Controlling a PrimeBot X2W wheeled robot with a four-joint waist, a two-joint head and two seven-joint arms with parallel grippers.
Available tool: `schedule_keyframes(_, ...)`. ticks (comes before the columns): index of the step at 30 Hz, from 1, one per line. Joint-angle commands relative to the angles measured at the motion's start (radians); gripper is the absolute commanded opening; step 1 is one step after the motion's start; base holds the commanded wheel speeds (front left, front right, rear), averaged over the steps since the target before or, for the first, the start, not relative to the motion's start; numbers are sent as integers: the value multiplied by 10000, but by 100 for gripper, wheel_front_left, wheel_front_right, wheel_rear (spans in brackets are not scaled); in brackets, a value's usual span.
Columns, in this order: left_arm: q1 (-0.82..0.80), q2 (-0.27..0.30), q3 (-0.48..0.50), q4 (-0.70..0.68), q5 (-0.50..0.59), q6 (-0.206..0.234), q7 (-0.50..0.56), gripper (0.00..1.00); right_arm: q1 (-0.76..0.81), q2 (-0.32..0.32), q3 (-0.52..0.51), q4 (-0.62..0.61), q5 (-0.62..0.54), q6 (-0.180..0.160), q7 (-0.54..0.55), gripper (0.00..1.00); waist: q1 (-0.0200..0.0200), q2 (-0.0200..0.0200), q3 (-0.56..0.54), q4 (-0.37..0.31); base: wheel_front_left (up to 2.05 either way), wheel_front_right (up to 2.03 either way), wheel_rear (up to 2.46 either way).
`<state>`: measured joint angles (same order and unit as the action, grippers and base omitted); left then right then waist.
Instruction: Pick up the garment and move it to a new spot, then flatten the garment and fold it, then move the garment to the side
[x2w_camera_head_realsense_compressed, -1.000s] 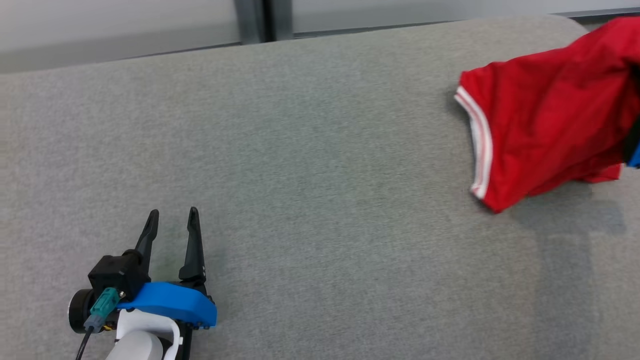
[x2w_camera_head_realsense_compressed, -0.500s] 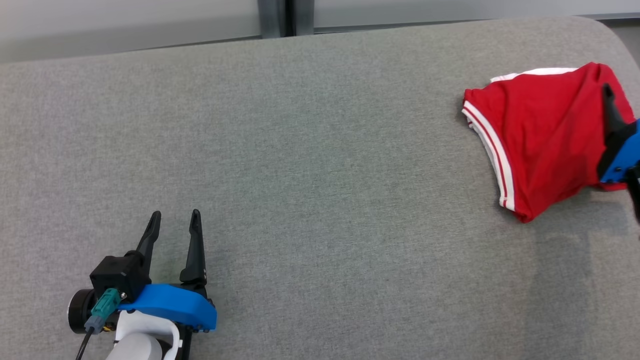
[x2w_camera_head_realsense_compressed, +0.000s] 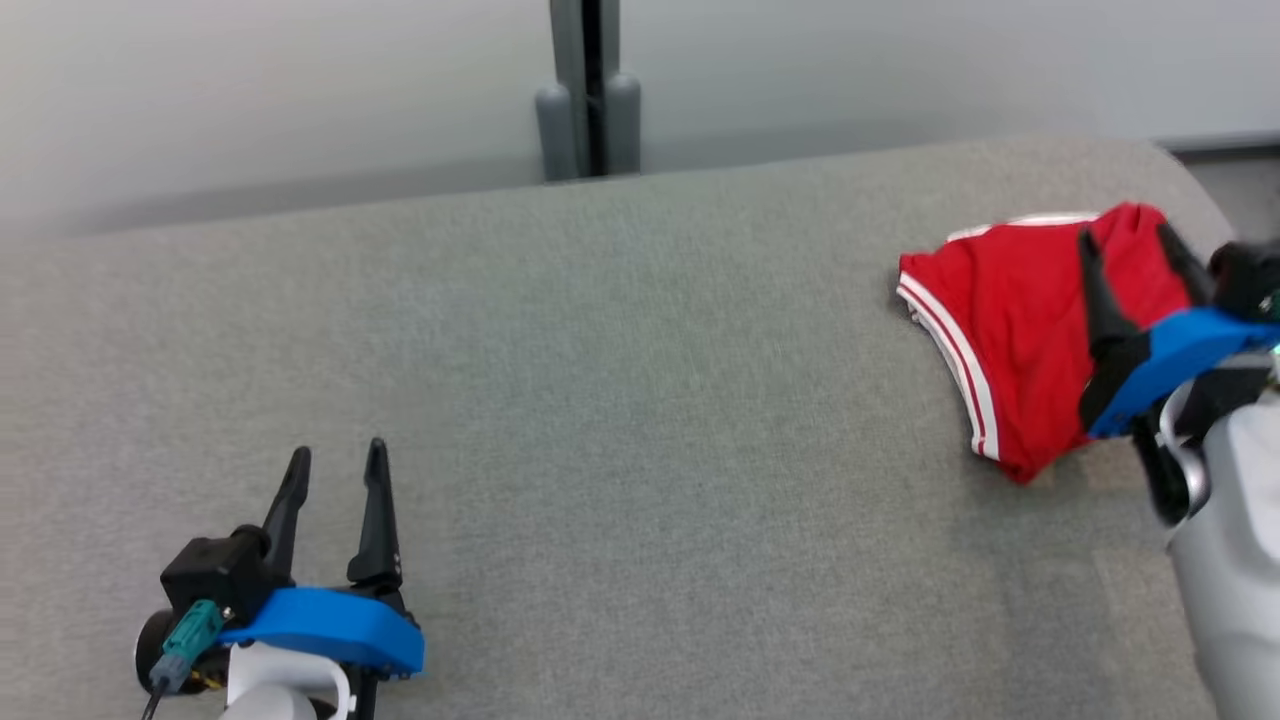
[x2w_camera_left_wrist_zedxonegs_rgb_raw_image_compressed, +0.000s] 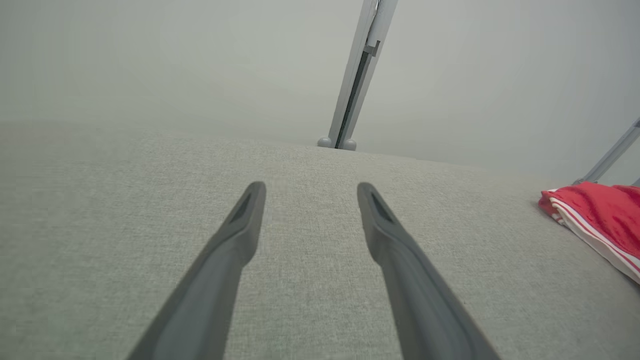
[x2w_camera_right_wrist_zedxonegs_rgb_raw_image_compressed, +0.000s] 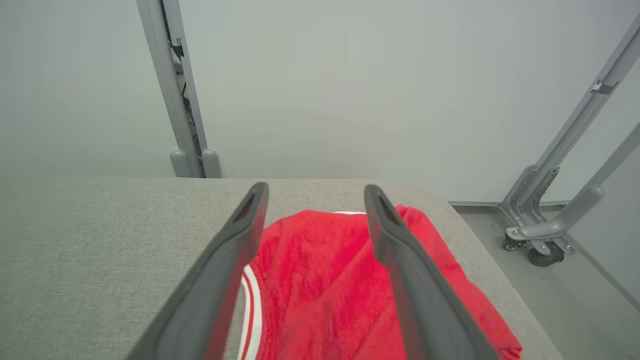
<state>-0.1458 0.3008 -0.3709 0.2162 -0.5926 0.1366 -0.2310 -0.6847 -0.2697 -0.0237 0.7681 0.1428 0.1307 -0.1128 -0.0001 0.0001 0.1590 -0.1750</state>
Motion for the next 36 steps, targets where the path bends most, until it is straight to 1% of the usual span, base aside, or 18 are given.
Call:
schedule_keyframes(1,123,-21,87,108,-40,-45,-102,100,360,151,-21,-113,109,1,-174,100,1,-1,-262,7,0,0,0)
schedule_keyframes(3,367,-37,191,345,-30,-131,-206,100,1071,301,-151,-376,18,-1,-542,100,1,-1,-692,248,0,0,0)
schedule_keyframes(8,808,-75,280,610,112,-146,-299,100,2452,915,-445,-1131,-282,1,-903,100,1,-1,-1170,679,0,0,0)
schedule_keyframes(12,1175,-117,273,713,137,-221,-330,100,3622,1587,-383,-2045,-465,-1,-1033,100,1,-1,-1384,972,0,0,0)
schedule_keyframes(17,1563,-260,228,787,32,-277,-341,100,4878,2081,-216,-3129,-830,1,-1123,100,1,-1,-1534,1196,0,0,0)
schedule_keyframes(20,1716,-337,220,801,-7,-259,-339,100,5536,2185,-29,-3687,-907,1,-1136,100,1,-1,-1615,1309,0,0,0)
schedule_keyframes(24,1843,-423,225,814,-55,-296,-346,100,6264,2186,206,-4242,-369,1,-1205,100,1,-1,-1689,1442,0,0,0)
schedule_keyframes(30,1833,-530,382,740,-7,-333,-354,100,6766,2190,333,-4584,-54,1,-1265,100,1,-1,-1732,1453,0,0,0)
schedule_keyframes(36,1715,-632,461,779,111,-455,-357,100,6972,2191,399,-4639,147,1,-1281,100,1,-1,-1793,1420,0,0,0)
